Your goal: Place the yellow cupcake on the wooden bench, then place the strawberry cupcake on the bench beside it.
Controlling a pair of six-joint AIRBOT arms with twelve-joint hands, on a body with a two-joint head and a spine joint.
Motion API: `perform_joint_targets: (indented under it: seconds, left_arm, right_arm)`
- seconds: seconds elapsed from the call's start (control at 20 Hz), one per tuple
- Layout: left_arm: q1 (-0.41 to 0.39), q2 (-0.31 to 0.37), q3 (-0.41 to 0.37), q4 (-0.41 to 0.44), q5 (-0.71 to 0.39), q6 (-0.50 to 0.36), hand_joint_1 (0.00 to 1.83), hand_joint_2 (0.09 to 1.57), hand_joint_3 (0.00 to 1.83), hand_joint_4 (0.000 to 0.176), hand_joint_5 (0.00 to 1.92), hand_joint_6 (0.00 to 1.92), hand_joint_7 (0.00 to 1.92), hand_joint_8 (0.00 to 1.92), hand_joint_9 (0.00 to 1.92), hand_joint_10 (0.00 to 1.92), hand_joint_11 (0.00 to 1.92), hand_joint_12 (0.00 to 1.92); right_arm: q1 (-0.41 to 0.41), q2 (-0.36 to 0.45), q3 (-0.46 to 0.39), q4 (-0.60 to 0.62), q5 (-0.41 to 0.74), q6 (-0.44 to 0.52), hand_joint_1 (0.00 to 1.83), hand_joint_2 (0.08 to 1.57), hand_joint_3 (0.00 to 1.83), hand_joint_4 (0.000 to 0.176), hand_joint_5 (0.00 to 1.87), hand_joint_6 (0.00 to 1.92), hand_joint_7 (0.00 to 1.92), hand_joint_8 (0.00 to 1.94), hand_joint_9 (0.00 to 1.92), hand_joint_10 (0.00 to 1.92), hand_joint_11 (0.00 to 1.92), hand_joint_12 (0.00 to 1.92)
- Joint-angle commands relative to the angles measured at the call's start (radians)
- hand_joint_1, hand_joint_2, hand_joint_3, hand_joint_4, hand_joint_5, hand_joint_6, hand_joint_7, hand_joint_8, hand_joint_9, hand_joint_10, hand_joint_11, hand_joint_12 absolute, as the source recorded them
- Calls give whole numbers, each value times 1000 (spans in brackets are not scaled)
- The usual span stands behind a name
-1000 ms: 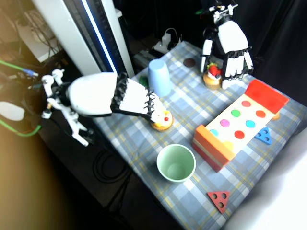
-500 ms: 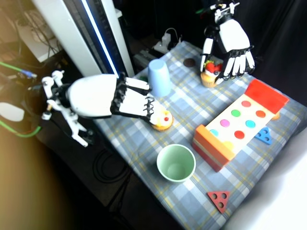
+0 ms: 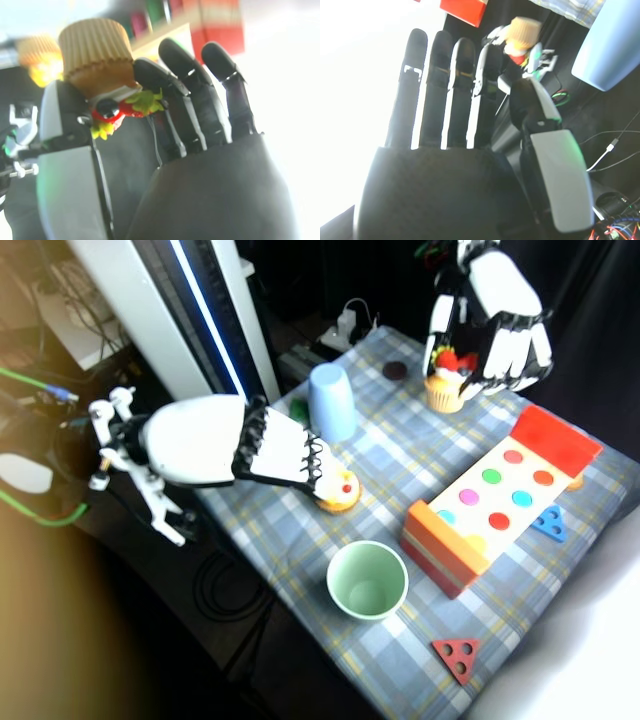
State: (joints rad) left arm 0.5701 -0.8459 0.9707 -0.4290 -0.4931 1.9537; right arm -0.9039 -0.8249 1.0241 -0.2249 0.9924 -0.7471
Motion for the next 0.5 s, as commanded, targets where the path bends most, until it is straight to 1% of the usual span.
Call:
perform_joint_targets:
  seconds: [0.0,0.05,0.1,0.15,0.2,0.25,0.3,0.35,0.4,0.45]
  left_arm:
    - [-28,-3,12,14,-109,-7,1239,1110,0,0,1119,627,894,1247,586,969,94,1581]
    - [-63,-10,25,22,-99,-7,1240,1113,0,0,1119,617,886,1266,574,1003,97,1575]
    - [-92,-18,38,29,-83,-7,1263,1082,0,0,1177,466,979,1170,694,1012,211,1520]
    - [-118,-27,53,36,-63,-7,1263,1071,3,0,1149,516,1036,1076,750,937,237,1406]
    - [-149,-41,75,37,-39,-7,1262,1083,1,0,1115,564,1020,1120,744,972,215,1470]
    - [-169,-51,90,38,-24,-8,1265,1077,0,0,1103,589,1051,1077,748,1082,253,1625]
    - [-187,-60,103,42,-13,-8,1264,1073,1,0,1064,668,1093,1001,758,1090,277,1634]
    - [-206,-68,115,48,0,-7,1259,1078,1,0,1032,732,1098,981,760,1059,259,1621]
    - [-229,-81,133,51,20,1,1245,1093,0,0,969,867,1095,937,773,879,214,1553]
    - [-253,-96,152,39,44,24,1236,1099,1,0,958,901,1077,952,808,814,208,1525]
  right_arm:
    - [4,-4,4,30,127,4,763,1364,2,151,544,1610,812,3,749,5,506,656]
    - [4,-6,6,30,127,6,763,1365,1,153,540,1626,814,3,750,5,506,660]
    - [4,-6,6,30,127,6,776,1363,0,140,547,1618,823,4,765,7,515,674]
    - [4,-7,8,30,127,6,636,1389,0,0,623,663,807,8,755,6,501,676]
    - [4,-8,9,30,127,6,608,1395,0,0,748,231,810,4,758,4,498,688]
    - [4,-8,10,30,127,7,569,1401,0,0,788,74,802,1,740,0,475,675]
    - [5,-9,11,30,127,7,586,1393,0,0,813,35,819,5,748,3,485,670]
    - [5,-10,12,29,127,7,590,1394,0,0,820,26,820,5,752,5,489,669]
    - [5,-12,14,29,127,8,590,1393,0,0,817,21,815,2,749,3,488,667]
    - [5,-13,15,29,127,9,777,1334,0,105,658,1207,813,6,748,7,508,624]
